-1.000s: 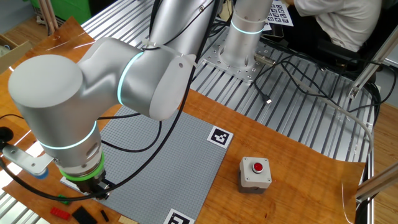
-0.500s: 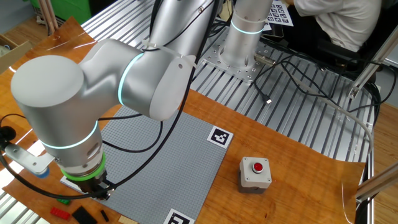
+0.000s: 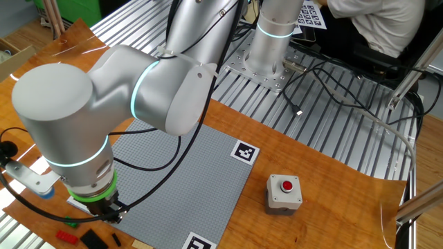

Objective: Build with small Lego blocks

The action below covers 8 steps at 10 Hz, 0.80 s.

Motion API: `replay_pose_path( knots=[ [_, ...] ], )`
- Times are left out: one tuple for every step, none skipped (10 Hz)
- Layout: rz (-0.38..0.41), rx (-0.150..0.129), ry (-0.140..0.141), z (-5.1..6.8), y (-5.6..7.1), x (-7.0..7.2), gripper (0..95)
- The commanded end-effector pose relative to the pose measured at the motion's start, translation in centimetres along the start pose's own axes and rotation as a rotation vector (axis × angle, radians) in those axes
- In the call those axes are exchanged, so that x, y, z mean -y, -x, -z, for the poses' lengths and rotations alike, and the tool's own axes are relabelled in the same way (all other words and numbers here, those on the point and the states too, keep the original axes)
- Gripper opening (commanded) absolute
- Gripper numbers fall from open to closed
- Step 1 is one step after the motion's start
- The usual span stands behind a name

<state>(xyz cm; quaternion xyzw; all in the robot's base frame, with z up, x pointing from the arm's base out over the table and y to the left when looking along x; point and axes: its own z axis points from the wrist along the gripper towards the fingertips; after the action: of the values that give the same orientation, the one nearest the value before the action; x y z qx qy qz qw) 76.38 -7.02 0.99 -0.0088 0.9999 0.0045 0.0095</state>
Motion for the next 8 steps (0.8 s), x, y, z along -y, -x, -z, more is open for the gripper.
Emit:
replay_pose_path(
  knots=[
    [-0.008,0.002,-0.001,-0.07,-0.08,-0.05,0.0],
    [-0.013,0.002,-0.001,-0.07,-0.08,-0.05,0.0],
    [-0.021,0.003,-0.002,-0.08,-0.08,-0.05,19.0],
    [-0.022,0.003,-0.002,-0.09,-0.07,-0.05,19.0],
    [-0.023,0.003,0.001,-0.14,-0.07,-0.06,19.0],
    [-0.026,0.003,0.0,-0.26,-0.05,-0.08,38.0],
    [-0.029,0.001,0.0,-0.29,-0.05,-0.09,38.0],
    [-0.028,-0.002,0.001,-0.28,-0.05,-0.09,38.0]
  ],
)
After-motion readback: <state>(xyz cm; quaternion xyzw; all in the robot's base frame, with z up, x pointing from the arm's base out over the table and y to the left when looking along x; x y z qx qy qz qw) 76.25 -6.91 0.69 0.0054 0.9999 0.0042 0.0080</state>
